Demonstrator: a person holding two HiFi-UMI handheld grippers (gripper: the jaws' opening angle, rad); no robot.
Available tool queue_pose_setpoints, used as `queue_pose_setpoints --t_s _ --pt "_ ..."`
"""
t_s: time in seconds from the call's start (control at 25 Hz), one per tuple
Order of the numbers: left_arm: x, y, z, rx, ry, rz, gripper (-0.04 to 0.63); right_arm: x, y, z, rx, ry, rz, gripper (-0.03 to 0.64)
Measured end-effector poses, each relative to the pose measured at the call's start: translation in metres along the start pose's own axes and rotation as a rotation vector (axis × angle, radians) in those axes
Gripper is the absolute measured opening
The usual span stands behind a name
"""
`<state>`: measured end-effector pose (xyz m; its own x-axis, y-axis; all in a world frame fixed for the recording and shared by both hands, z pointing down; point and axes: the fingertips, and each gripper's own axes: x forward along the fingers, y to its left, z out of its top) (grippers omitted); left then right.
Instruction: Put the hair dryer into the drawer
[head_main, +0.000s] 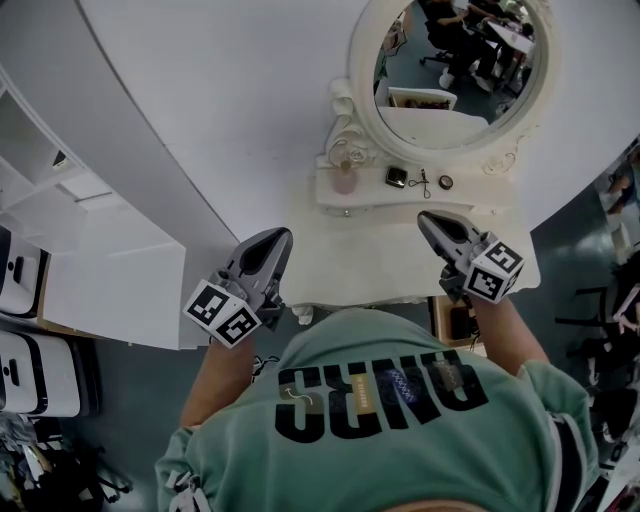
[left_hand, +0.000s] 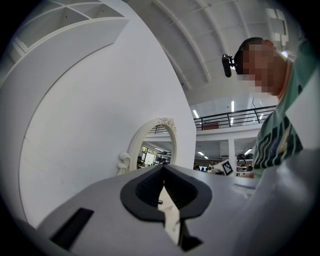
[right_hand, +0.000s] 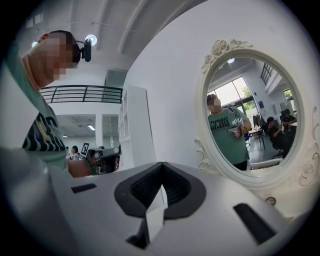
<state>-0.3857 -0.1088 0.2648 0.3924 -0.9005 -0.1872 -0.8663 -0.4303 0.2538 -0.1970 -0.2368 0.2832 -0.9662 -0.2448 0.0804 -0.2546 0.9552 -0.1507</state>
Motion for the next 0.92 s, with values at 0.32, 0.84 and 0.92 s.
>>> queue_pose_setpoints --t_s 0.32,0.84,0.92 --pt "0.000 -0.006 -0.006 -0.006 0.010 -0.003 0.006 -0.003 0.007 -0.005 -0.024 0.014 0.013 -0.006" --pt "-0.004 -0.005 -0.012 -0.017 0.011 0.001 0.006 -0.001 0.009 -0.011 -0.031 0.022 0.016 -0.006" --pt "-0.005 -0.004 -0.013 -0.017 0.011 -0.001 0.006 0.000 0.010 -0.012 -0.034 0.023 0.017 -0.006"
